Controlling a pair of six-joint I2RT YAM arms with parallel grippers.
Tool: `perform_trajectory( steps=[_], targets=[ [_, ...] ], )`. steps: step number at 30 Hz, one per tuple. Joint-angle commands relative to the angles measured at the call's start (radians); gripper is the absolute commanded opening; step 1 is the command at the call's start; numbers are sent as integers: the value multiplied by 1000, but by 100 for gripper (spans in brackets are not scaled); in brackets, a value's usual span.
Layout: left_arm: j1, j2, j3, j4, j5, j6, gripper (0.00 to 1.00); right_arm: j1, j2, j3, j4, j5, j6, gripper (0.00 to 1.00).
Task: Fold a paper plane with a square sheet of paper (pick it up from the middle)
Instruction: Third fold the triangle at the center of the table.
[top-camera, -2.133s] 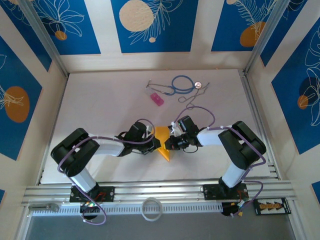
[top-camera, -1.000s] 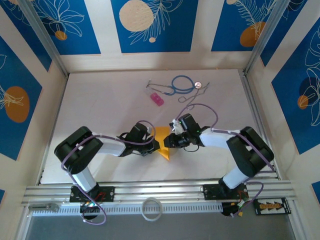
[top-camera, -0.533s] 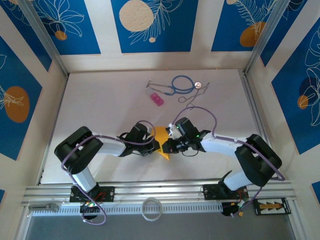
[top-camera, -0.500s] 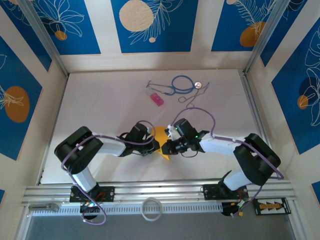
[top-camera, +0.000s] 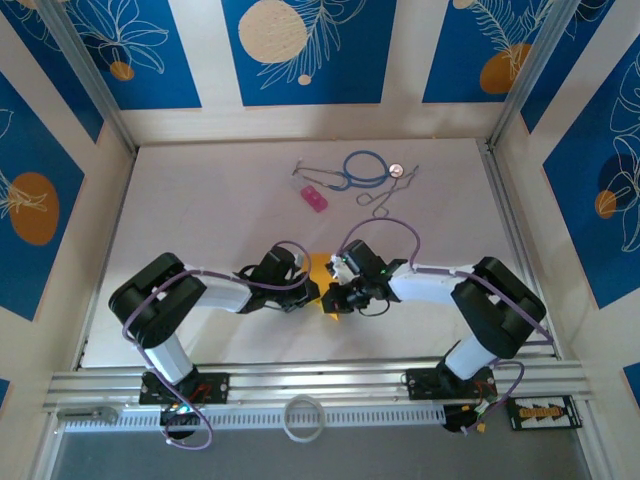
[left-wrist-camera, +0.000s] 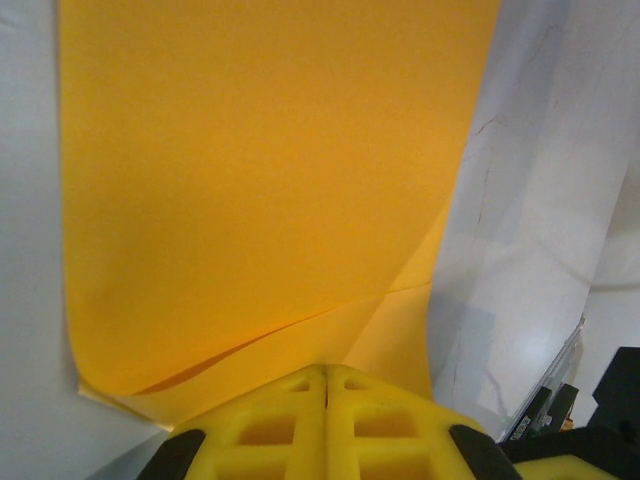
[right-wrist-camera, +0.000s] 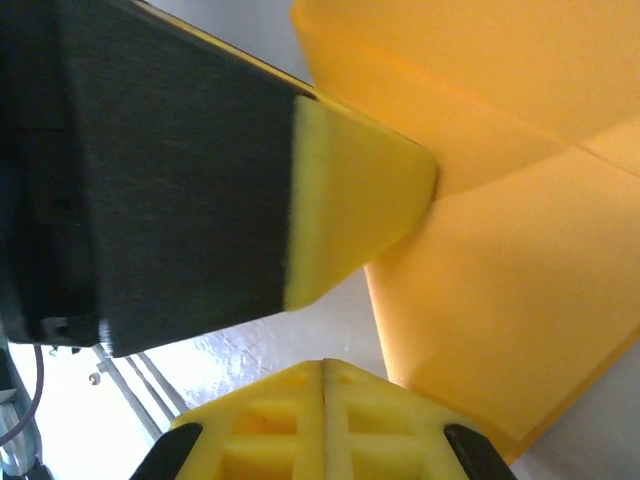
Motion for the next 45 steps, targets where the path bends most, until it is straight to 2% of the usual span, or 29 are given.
perform_trajectory(
  steps=[1, 19, 30, 37, 40, 45],
  targets=[
    [-11, 29, -19, -36, -22, 28, 0, 5, 18, 21, -61, 31, 12, 4],
    [-11, 33, -14, -45, -26, 29, 0, 4, -36, -88, -80, 54, 41, 4],
    [-11, 36, -14, -45, -31, 28, 0, 7, -139, -161, -111, 50, 63, 4],
    [-11, 37, -16, -40, -30, 28, 0, 3, -232, -117, -160, 70, 68, 4],
    [-11, 37, -17, -38, -30, 26, 0, -9, -223, -90, -128, 39, 62, 4],
    [-11, 36, -19, -36, -28, 25, 0, -16, -119, -27, -33, -26, 82, 5]
  ],
)
